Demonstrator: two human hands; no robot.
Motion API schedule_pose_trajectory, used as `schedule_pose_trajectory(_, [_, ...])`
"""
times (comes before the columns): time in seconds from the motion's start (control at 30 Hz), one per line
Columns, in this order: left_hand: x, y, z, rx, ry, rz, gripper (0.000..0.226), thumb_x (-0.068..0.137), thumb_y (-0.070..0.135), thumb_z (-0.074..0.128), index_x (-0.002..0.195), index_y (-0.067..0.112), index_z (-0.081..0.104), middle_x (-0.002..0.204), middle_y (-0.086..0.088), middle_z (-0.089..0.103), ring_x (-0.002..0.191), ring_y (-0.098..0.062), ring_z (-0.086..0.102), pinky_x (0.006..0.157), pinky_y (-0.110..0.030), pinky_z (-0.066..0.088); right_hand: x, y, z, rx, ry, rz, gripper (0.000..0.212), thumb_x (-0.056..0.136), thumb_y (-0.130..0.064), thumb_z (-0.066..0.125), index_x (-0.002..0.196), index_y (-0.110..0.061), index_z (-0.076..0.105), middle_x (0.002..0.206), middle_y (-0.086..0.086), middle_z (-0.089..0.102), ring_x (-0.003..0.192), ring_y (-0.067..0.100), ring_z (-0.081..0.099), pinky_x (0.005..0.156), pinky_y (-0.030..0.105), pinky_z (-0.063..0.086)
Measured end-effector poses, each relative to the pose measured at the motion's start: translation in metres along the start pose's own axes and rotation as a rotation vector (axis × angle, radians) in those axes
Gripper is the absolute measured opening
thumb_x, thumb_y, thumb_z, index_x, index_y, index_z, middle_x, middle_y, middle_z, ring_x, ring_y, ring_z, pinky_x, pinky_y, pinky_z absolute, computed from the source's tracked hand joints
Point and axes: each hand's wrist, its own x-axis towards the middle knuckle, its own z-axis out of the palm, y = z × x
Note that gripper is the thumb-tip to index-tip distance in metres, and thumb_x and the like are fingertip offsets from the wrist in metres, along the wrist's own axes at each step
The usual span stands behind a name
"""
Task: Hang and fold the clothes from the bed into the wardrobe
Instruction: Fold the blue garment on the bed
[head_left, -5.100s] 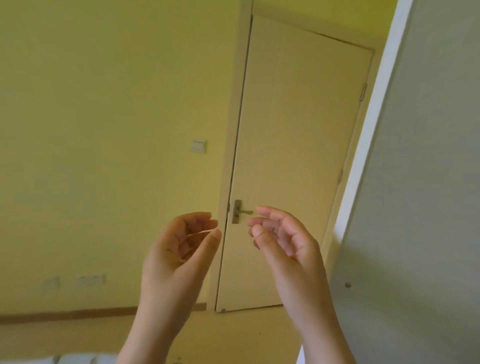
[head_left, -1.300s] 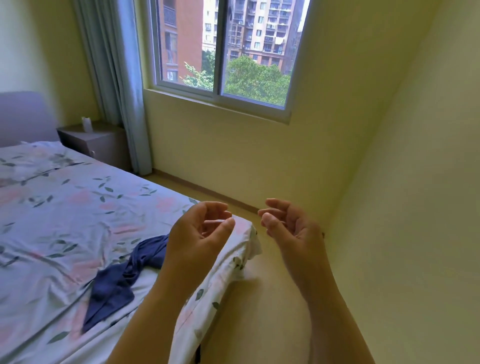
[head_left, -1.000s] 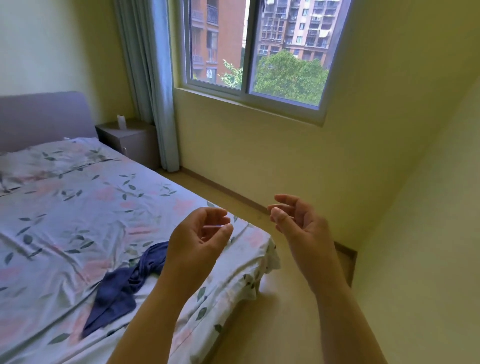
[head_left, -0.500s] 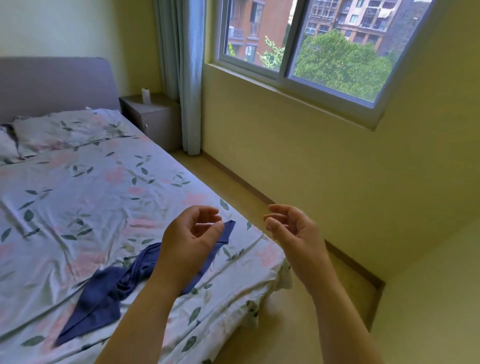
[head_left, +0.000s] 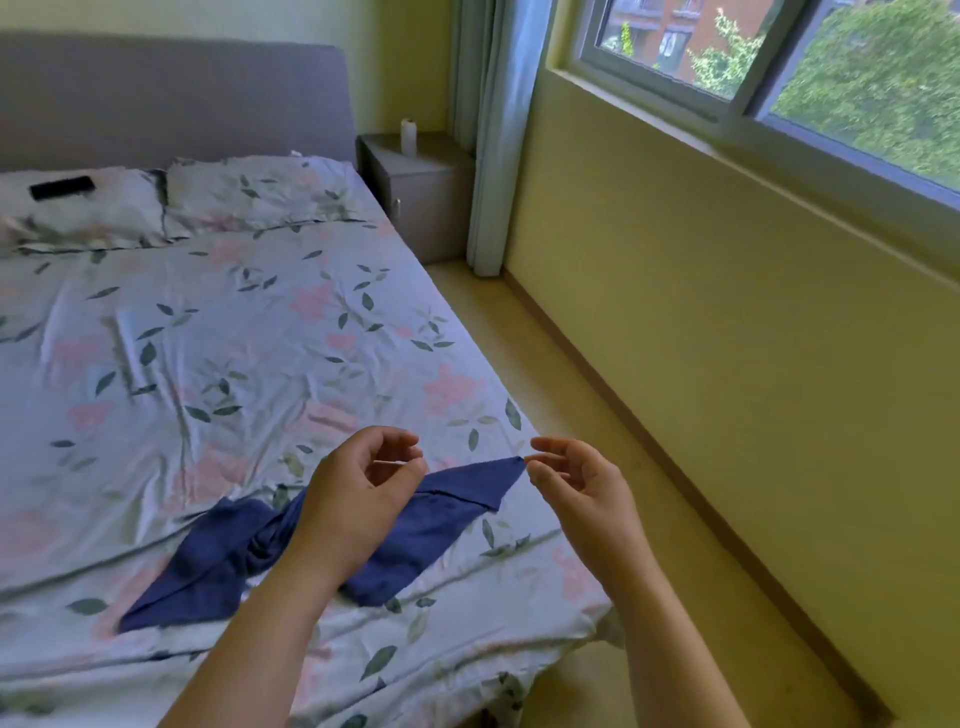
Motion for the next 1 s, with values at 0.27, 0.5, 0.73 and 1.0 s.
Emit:
schedule_pose_trajectory(0.27, [0.052,-0.056,0.047,0.057,0.197,-0.239,0.017,0.086,0.021,0.071,0.090,0.036,0.065,0.088,0.011,0.071,0.085,-0.002,0.066,0.078,-0.024,0.052,0.131,0.058,-0.009,-0.221,-0.315,0.061,0.024,0.094,-0.020,0.060,0.117,-0.023,0.063,0.100,-0.010,0.068,0.087,0.000,0.064,0.062,0.007,0.047])
schedule_pose_trajectory(0.5, [0.051,-0.135,0.049,0.096,0.297,-0.521,0.012,0.086,0.015,0.069,0.090,0.026,0.066,0.088,0.005,0.068,0.084,-0.010,0.064,0.069,-0.021,0.047,0.174,0.127,0.032,-0.412,-0.565,0.128,0.025,0.094,-0.024,0.059,0.118,-0.025,0.060,0.098,-0.012,0.066,0.082,-0.004,0.062,0.056,0.007,0.045])
schedule_pose_trajectory(0.73, [0.043,-0.238,0.048,0.110,0.340,-0.775,0.013,0.084,0.014,0.070,0.096,0.016,0.067,0.086,0.003,0.067,0.079,-0.011,0.062,0.067,-0.023,0.044,0.189,0.196,0.099,-0.519,-0.705,0.185,0.025,0.094,-0.025,0.058,0.119,-0.023,0.061,0.102,-0.012,0.063,0.085,0.001,0.063,0.067,0.019,0.053])
schedule_pose_trajectory(1.0, [0.034,-0.348,0.055,0.036,0.347,-0.983,0.009,0.084,0.015,0.070,0.090,0.011,0.066,0.081,-0.008,0.066,0.075,-0.023,0.057,0.072,-0.034,0.046,0.200,0.274,0.178,-0.623,-0.797,0.239,0.032,0.095,-0.025,0.057,0.126,-0.018,0.059,0.121,-0.003,0.062,0.102,0.013,0.062,0.078,0.028,0.053])
